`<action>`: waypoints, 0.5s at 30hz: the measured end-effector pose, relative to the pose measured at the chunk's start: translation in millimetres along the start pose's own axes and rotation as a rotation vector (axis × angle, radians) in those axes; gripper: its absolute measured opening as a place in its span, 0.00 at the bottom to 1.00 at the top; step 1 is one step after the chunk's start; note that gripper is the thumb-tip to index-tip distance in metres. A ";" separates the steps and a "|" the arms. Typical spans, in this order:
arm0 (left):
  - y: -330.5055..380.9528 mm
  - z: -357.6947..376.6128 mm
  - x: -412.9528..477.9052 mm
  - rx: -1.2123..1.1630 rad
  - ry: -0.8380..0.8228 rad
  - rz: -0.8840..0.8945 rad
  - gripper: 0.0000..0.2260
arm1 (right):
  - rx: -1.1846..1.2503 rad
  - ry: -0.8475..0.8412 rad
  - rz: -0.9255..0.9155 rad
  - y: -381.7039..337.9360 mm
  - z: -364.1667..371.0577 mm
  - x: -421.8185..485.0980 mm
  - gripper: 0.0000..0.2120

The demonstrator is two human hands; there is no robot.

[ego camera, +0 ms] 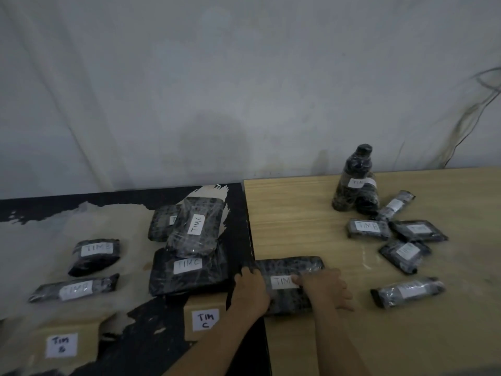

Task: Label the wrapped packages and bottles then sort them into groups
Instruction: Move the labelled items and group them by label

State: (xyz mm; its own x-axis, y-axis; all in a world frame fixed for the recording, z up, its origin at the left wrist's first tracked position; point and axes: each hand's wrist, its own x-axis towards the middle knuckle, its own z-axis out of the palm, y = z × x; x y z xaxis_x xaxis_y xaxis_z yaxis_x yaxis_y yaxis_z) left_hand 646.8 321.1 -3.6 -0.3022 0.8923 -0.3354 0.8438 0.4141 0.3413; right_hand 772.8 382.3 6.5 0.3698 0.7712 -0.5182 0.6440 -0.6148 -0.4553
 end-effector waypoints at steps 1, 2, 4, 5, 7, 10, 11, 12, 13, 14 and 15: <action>1.5 1.3 -0.4 -0.019 0.009 -0.015 0.25 | -0.001 -0.014 -0.011 1.3 1.6 3.1 0.39; 2.7 2.8 -1.6 -0.039 0.018 -0.037 0.26 | 0.001 -0.010 -0.013 1.4 3.1 4.0 0.38; 4.9 5.8 -2.0 -0.080 0.036 -0.104 0.29 | -0.009 0.016 0.008 0.4 5.0 3.9 0.36; 6.2 7.4 -2.5 -0.106 0.043 -0.153 0.30 | -0.002 0.017 0.025 0.4 3.9 2.5 0.36; 9.7 8.5 -2.6 -0.186 0.047 -0.254 0.32 | 0.043 -0.019 0.051 1.4 -0.6 -0.1 0.39; 12.3 5.2 2.7 -0.374 0.070 -0.367 0.36 | 0.088 -0.059 0.044 7.0 -8.0 3.4 0.43; 12.4 3.3 5.3 -0.455 0.093 -0.383 0.37 | 0.126 -0.067 0.028 8.1 -10.2 6.0 0.43; 13.1 1.2 7.4 -0.539 0.129 -0.380 0.36 | 0.180 -0.072 0.010 7.9 -15.1 4.4 0.42; 14.1 -1.6 8.9 -0.611 0.179 -0.354 0.35 | 0.249 -0.086 -0.007 6.5 -18.6 3.0 0.41; 15.1 -5.8 9.6 -0.651 0.247 -0.315 0.33 | 0.338 -0.091 -0.027 3.0 -20.9 2.4 0.41; 15.9 -12.0 8.6 -0.650 0.326 -0.279 0.32 | 0.414 -0.093 -0.050 -2.3 -21.7 0.3 0.41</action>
State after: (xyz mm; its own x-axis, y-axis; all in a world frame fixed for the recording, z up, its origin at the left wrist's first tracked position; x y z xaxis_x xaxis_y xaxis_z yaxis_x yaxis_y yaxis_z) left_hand 652.3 337.5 9.4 -0.6651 0.7059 -0.2436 0.3187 0.5634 0.7623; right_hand 786.1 387.5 23.1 0.2705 0.7951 -0.5429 0.3294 -0.6063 -0.7238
